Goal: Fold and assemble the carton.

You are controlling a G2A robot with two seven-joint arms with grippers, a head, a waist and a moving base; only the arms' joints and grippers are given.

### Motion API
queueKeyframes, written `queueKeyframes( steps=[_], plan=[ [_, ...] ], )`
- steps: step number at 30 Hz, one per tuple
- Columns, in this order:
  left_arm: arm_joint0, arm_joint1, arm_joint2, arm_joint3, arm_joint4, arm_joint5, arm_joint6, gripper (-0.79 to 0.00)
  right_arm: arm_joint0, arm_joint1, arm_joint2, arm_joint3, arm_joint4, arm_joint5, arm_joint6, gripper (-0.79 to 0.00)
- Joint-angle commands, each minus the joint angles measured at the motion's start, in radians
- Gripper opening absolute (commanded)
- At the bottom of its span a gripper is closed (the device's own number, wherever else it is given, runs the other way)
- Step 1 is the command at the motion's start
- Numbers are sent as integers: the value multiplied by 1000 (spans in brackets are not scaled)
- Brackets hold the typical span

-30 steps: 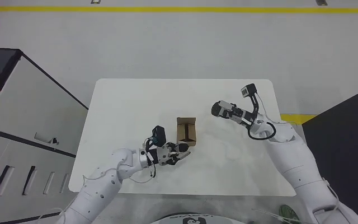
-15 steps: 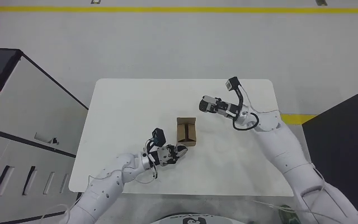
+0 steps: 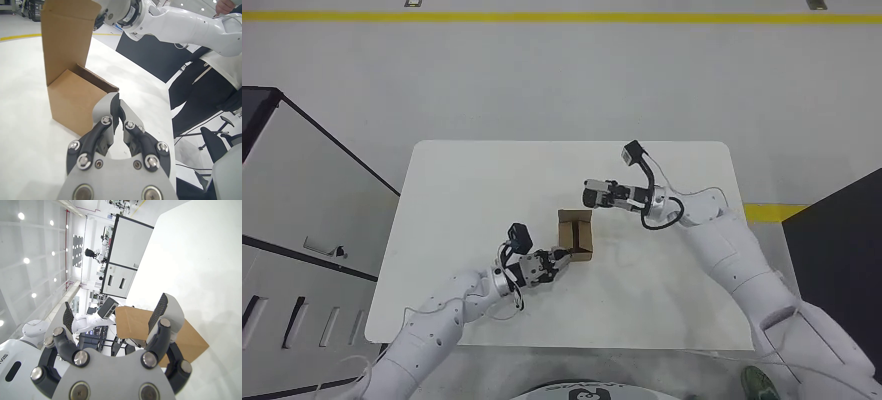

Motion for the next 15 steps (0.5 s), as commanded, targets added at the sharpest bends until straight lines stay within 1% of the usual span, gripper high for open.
queueKeyframes(
  steps=[1,7,15],
  plan=[
    [0,-1,-3,7,-2,14,14,-785,4,-2,-3,14,6,-1,27,0],
    [3,-3,-13,16,8,50,57,-785,-1,-1,0,31,18,2,110,0],
    [9,-6,-28,17,15,92,122,-785,-39,15,30,-1,13,11,157,0]
  ],
)
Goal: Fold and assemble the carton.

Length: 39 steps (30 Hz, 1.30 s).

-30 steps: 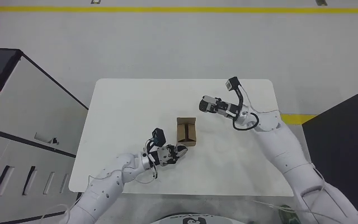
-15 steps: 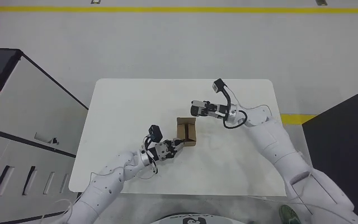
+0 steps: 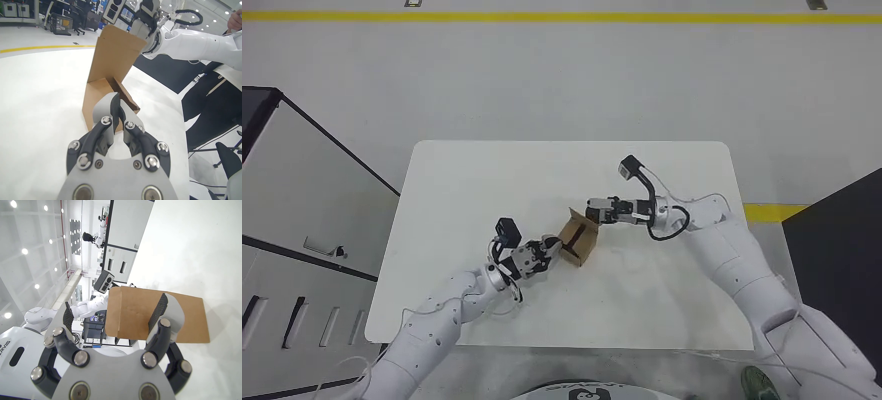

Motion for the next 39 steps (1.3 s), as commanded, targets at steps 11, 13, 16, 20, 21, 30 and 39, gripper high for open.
queueKeyframes(
  steps=[11,13,16,20,21,30,39],
  plan=[
    [18,9,-40,20,-10,-55,46,-785,-78,35,88,-108,-59,-13,-92,0],
    [31,13,-51,20,-13,-53,29,-785,-95,40,101,-136,-78,-6,-122,0],
    [30,13,-57,34,-8,-11,-18,-785,-108,42,108,-154,-95,17,-155,0],
    [16,4,-41,58,-39,29,-79,-785,-112,37,93,-177,-108,37,-168,0],
    [8,1,-34,63,-34,33,-90,-785,-112,36,89,-180,-110,40,-167,0],
    [-35,-20,15,104,-41,-2,-94,-785,-98,22,53,-151,-108,76,-150,0],
    [-73,-38,44,124,-48,-11,-84,-785,-103,24,63,-136,-103,75,-130,0]
  ],
)
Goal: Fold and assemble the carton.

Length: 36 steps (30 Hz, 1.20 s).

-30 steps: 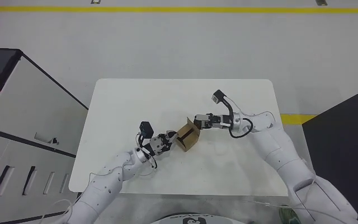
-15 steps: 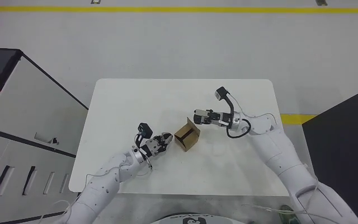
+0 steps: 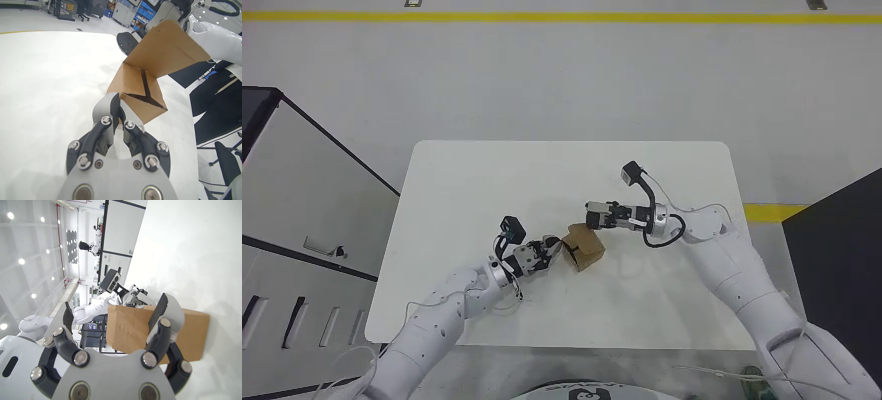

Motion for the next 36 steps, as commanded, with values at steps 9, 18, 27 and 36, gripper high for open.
queueKeyframes(
  steps=[9,18,27,36],
  plan=[
    [-35,-17,25,27,-3,-17,20,-785,-38,17,46,-47,-49,1,-43,0],
    [-36,-19,18,63,-2,-37,33,-785,-93,42,109,-135,-92,22,-58,0],
    [-10,-17,16,73,-18,-73,8,-785,-140,60,149,-184,-118,83,-61,0],
    [-35,-30,35,68,-21,-72,-6,-785,-152,62,148,-195,-110,92,-57,0]
  ],
)
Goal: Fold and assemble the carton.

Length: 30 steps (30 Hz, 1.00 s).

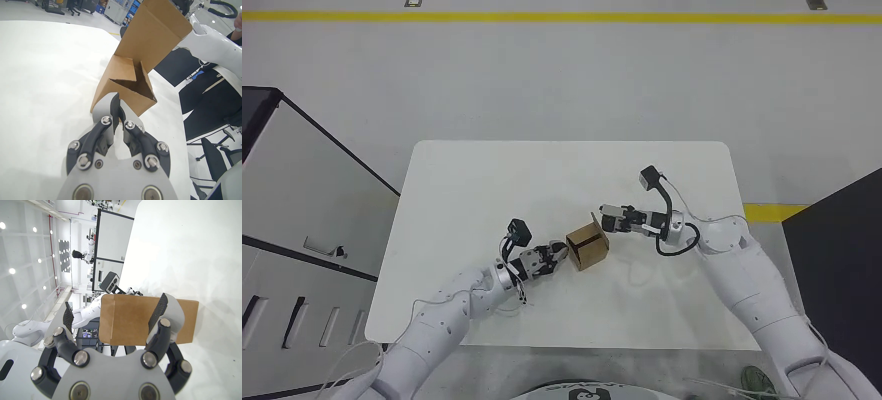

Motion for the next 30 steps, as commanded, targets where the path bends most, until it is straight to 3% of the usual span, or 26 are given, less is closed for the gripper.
queueKeyframes(
  steps=[1,15,25,30],
  plan=[
    [-8,-2,3,3,2,1,1,-785,-2,0,1,-1,0,-1,-2,0],
    [-40,-17,14,27,13,-12,31,-785,-27,7,16,-37,-13,8,-19,0],
    [-24,-7,-18,50,-11,-70,47,-785,-32,7,16,-46,-20,11,-34,0],
    [-7,1,-42,35,-61,-69,-27,-785,-47,17,35,-93,-82,44,-52,0]
  ],
)
